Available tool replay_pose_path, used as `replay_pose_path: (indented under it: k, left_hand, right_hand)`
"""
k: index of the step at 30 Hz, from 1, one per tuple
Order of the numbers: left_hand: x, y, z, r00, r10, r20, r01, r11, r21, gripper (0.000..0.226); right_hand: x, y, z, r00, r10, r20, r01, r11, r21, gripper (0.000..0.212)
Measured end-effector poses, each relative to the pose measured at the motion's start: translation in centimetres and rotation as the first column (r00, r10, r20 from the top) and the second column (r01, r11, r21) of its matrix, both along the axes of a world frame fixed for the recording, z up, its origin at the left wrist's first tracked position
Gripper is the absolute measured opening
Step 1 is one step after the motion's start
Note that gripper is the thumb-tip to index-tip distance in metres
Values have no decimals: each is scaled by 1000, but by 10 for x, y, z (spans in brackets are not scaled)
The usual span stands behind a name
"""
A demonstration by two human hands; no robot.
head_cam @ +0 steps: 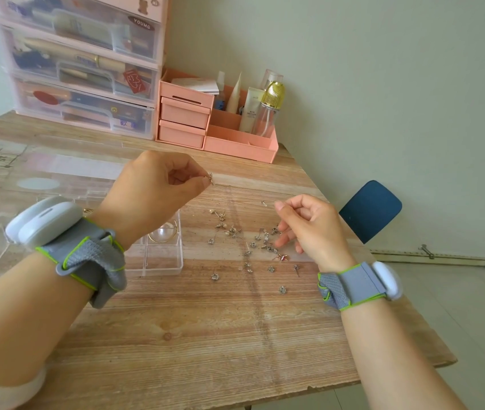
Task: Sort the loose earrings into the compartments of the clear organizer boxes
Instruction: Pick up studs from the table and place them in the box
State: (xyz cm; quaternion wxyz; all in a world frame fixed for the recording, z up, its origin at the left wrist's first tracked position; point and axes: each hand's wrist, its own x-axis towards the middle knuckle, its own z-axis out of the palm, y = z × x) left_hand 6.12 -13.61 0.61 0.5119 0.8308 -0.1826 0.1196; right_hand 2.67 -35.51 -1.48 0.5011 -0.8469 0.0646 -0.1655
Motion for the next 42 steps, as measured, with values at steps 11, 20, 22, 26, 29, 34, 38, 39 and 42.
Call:
replay_pose_path:
  k: [11,20,22,26,29,34,38,39,42]
  left_hand:
    - [-2,-1,1,996,-84,3,84,996,39,6]
    - [-2,-2,1,996,-91,17,90,995,52,2]
    - [-2,-2,0,995,-94,27,92,994,59,4]
    - [-2,-2,0,995,-95,31,93,993,68,5]
    - [-3,-2,1,995,-95,35,93,994,55,4]
    - [-2,-2,0,996,-78,45,76,996,42,5]
    - [-2,-2,1,996,-74,54,71,996,59,4]
    - [-2,-2,1,996,-73,59,69,995,66,3]
    - [-1,-1,1,995,-55,78,50,996,70,5]
  right_hand:
    - [-4,25,20,955,267,127,-277,959,66,5]
    - [0,48,31,921,354,163,-368,928,58,2]
    - [0,50,31,920,356,166,-369,928,56,3]
    - [1,53,32,916,358,179,-372,927,48,4]
    - [4,55,32,918,347,193,-360,933,31,2]
    - [7,55,31,911,359,203,-359,933,-38,5]
    - [9,56,31,909,362,204,-356,932,-68,9]
    - [9,57,31,909,363,202,-356,932,-72,10]
    - [11,59,31,904,369,216,-362,929,-72,10]
